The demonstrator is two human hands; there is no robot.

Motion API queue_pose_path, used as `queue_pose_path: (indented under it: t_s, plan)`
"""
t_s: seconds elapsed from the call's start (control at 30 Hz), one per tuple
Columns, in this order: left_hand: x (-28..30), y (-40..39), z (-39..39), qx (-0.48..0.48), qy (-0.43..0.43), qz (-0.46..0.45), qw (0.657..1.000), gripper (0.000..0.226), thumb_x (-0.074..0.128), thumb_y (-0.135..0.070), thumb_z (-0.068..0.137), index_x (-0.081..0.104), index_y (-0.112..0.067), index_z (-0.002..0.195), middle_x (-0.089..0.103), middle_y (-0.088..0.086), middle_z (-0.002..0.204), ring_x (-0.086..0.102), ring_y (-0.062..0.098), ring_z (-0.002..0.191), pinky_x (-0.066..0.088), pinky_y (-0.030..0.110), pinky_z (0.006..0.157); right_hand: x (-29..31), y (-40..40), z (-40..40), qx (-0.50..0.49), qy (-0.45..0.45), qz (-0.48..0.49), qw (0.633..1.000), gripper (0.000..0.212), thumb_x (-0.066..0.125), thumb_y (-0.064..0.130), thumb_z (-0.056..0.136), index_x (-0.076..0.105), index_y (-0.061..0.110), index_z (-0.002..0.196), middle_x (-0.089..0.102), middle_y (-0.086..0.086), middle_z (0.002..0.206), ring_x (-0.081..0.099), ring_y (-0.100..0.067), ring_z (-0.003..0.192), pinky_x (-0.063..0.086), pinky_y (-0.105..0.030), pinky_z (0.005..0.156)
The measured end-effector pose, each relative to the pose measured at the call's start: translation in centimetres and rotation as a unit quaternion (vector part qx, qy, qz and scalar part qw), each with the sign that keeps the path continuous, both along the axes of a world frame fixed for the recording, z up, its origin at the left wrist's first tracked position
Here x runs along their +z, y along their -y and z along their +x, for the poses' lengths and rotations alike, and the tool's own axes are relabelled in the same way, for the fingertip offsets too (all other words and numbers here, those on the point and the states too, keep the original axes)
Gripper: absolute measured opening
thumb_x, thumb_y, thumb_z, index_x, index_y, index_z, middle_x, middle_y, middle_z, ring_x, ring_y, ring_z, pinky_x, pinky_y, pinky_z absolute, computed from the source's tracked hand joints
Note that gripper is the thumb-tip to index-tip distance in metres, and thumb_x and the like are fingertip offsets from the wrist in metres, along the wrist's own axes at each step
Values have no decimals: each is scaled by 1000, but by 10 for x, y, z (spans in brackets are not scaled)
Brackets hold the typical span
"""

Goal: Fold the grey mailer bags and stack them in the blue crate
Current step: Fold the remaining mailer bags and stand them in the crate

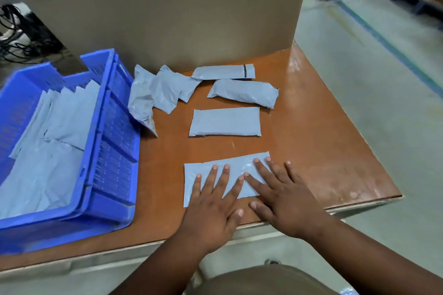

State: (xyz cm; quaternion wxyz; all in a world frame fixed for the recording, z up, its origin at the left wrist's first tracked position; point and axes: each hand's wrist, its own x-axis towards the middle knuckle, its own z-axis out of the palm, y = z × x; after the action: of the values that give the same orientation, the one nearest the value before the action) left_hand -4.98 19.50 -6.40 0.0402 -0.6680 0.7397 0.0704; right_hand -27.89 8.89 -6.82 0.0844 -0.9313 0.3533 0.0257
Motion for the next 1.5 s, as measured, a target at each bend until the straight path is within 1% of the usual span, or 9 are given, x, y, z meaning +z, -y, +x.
queue_pose_path:
  t_s: [0.2,0.33,0.47,0.63,0.77,0.93,1.1,1.37,1.5]
  plan:
    - [6,-8,11,28,-1,2,1000,68,7,-66,107,-13,-41,167,-26,-6,175,-25,20,161,0,62,129,9,2,8,0,8,4,1000,69,10,76,105,6,47,168,-13,5,177,-20,-22,162,-3,-64,128]
    - [5,-23,36,74,13,-12,997,71,22,-61,109,-3,-36,170,-16,-3,177,-18,20,163,5,61,130,11,-1,41,58,34,-19,998,70,21,71,106,21,39,168,2,-1,179,-7,-27,165,6,-65,128]
    - [-1,-33,55,98,10,-16,995,73,26,-60,108,1,-31,171,-13,-2,178,-16,19,163,8,59,130,1,-10,78,92,34,-2,995,69,21,66,107,16,37,169,-2,-2,179,-12,-27,164,2,-63,129]
    - [-17,-41,63,101,21,-17,994,77,27,-61,107,6,-23,171,-11,1,178,-12,19,164,7,57,130,-10,-18,87,88,15,-15,996,66,22,64,109,22,35,168,9,-3,178,3,-29,165,10,-67,127]
    - [-18,-42,61,102,8,-20,995,76,25,-60,107,8,-23,171,-10,1,178,-12,19,164,7,58,130,-8,-19,87,88,12,-5,996,66,18,66,109,18,37,169,3,1,178,-1,-25,165,5,-64,129]
    - [-2,-19,57,134,-46,-85,986,63,25,-43,107,29,-21,166,0,3,179,-10,17,164,9,53,132,6,-5,95,30,52,6,998,64,25,56,111,28,26,167,6,-3,178,5,-23,165,11,-54,132]
    - [-12,21,42,66,-88,-58,992,65,23,-44,111,14,-19,170,-4,-5,178,-7,10,163,14,46,132,1,1,100,52,12,5,999,69,16,51,109,3,24,171,-1,-2,179,-9,-20,164,4,-55,132]
    - [-19,-6,96,216,30,3,976,84,2,-70,101,-11,-22,169,-24,-4,175,-27,12,159,-11,53,130,5,17,43,-61,-24,17,998,88,2,84,96,-6,36,169,-21,0,175,-21,-22,162,-12,-56,129]
    - [-10,4,76,212,-13,-17,977,83,4,-67,102,-4,-21,170,-21,-3,176,-25,13,160,-6,54,131,14,23,48,-67,-16,17,997,92,-8,81,96,-3,27,170,-17,-6,176,-21,-26,162,-8,-57,130]
